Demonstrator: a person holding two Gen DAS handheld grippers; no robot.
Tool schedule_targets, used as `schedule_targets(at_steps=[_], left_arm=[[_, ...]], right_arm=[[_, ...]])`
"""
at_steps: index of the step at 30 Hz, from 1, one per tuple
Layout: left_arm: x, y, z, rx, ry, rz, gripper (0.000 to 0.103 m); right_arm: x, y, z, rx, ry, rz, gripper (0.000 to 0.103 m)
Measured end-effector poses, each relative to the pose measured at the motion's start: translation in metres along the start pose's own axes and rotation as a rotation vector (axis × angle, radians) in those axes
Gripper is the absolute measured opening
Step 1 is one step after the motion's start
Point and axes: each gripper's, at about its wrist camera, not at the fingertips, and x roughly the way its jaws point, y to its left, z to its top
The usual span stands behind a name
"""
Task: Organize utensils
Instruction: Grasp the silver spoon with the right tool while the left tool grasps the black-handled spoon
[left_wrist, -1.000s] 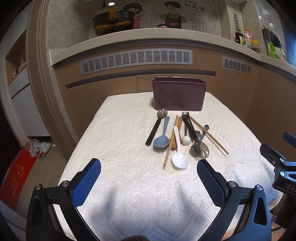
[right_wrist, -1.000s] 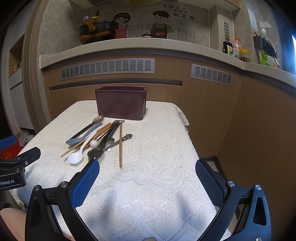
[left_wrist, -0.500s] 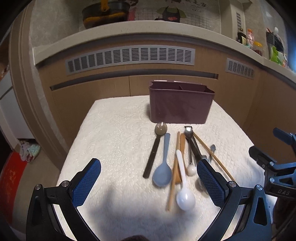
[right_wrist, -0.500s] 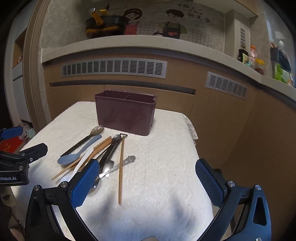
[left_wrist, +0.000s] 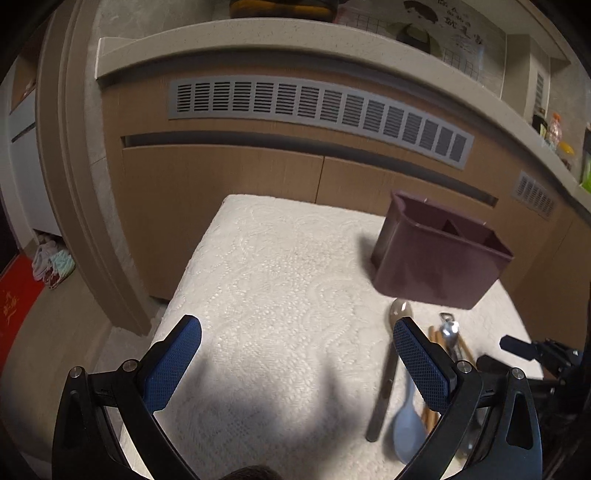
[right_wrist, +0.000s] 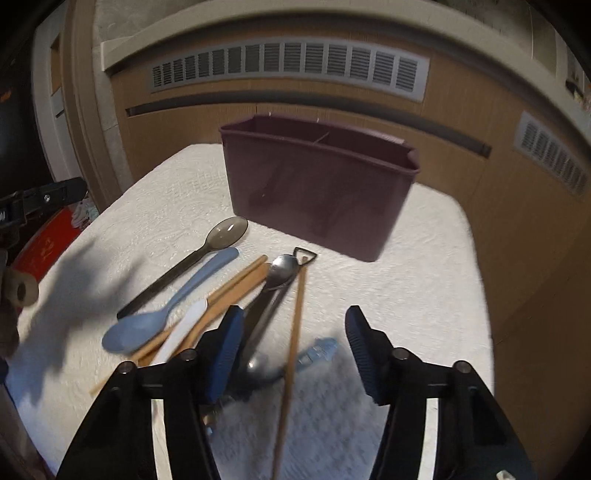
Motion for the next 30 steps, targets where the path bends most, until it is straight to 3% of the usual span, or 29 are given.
schedule_targets(at_steps=[3, 8, 12, 16, 19, 24, 27, 30], left_arm=[[0.015, -0.002, -0.006, 0.024, 0.053, -0.009, 0.103], [0.019, -0.001, -0.016, 0.027, 0.050, 0.013, 0.103], [0.019, -0.006, -0.016, 0.054, 0.040, 0.012, 0.103], [0.026, -0.011, -0.016, 0.045, 0.086, -0.044, 0.103], [0.035, -0.019, -0.017, 0.064, 0.132, -0.053, 0.103], [0.046, -0.039, -0.016, 0.094, 0.185, -0.134, 0.103], [0.050, -0.059, -0.011, 0.162, 0.174, -0.168, 0.097], [0.062, -0.083, -0.005, 0.247, 0.213, -0.204, 0.079]], right_arm=[[0.028, -0.003, 0.011, 0.095, 0.052, -0.020, 0.053], [0.057, 0.004, 0.022, 0.176, 0.095, -0.052, 0.053], [0.065, 0.021, 0.032, 0.093, 0.108, -0.085, 0.052], [0.063, 0.028, 0.033, 0.011, 0.102, -0.073, 0.024], [0.050, 0.018, 0.028, -0.005, 0.088, -0.009, 0.024], [0.023, -0.002, 0.015, -0.034, 0.017, 0.044, 0.024], [0.011, -0.018, 0.013, -0.013, 0.002, 0.049, 0.024], [-0.001, -0.040, 0.007, 0.017, -0.005, 0.051, 0.024]])
